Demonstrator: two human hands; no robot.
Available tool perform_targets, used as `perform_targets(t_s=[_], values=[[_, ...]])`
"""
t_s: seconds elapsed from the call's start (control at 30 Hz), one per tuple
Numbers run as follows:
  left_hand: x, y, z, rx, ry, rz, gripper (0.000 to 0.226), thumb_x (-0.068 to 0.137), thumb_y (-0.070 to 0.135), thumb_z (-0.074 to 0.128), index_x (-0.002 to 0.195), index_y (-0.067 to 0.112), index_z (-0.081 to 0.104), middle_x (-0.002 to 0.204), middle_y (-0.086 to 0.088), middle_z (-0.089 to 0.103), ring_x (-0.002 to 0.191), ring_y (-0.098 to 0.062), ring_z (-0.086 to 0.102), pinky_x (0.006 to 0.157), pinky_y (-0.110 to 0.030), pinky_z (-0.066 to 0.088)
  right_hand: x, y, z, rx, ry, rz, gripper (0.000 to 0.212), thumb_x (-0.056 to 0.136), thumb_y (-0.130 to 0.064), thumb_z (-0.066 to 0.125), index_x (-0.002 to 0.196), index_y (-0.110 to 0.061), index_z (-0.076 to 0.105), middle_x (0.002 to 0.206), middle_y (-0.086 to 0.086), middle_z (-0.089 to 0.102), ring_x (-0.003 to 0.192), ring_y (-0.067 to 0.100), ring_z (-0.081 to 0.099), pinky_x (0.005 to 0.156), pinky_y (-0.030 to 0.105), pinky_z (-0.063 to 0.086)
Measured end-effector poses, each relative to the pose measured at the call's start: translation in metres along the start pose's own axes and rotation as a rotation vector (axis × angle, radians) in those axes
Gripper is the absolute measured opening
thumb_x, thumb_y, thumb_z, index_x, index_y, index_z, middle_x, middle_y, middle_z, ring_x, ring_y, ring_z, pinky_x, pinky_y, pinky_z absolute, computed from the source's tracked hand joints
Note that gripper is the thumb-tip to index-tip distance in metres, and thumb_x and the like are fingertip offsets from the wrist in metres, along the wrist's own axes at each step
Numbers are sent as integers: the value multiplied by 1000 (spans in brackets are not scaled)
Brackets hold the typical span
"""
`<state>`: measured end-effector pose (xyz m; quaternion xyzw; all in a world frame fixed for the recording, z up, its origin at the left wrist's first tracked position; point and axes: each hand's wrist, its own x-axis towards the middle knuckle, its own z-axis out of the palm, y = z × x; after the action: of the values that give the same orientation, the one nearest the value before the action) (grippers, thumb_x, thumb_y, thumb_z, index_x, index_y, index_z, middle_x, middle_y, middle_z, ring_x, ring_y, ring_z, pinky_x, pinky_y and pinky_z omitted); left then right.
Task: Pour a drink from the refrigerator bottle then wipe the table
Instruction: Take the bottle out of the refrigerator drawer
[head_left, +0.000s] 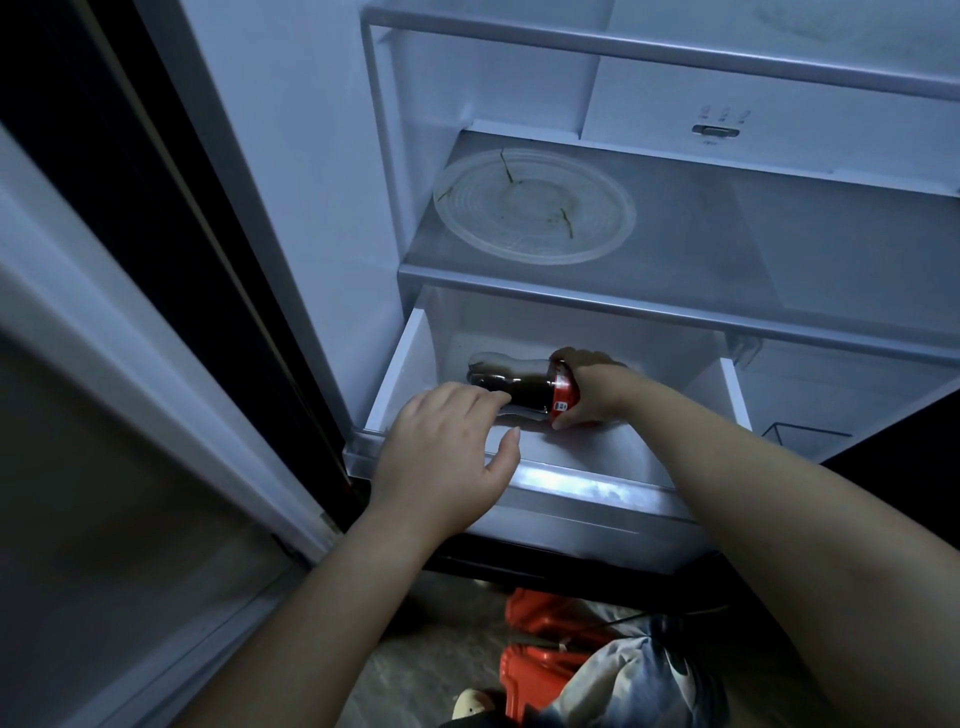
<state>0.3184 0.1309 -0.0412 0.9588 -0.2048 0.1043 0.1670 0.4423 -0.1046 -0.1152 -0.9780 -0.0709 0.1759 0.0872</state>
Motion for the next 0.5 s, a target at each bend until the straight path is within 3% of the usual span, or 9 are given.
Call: perform_targets(t_s=[0.2, 0.5], values=[[0, 0, 2, -13, 19, 4, 45, 86, 40, 37, 109, 17, 68, 100, 4, 69, 98, -17, 62, 84, -33, 45, 0, -3, -1, -54, -41, -37, 104, 46, -55, 82, 135, -31, 33, 125, 0, 51, 112, 23, 48, 94, 38, 44], [-1, -2, 4, -5, 17, 7, 49, 86, 42, 31, 114, 18, 64, 104, 5, 66, 102, -17, 57, 88, -31, 39, -12, -9, -6, -84, -61, -6, 77, 48, -57, 77, 111, -25, 46, 104, -2, 59, 86, 19, 53, 71, 31, 44]])
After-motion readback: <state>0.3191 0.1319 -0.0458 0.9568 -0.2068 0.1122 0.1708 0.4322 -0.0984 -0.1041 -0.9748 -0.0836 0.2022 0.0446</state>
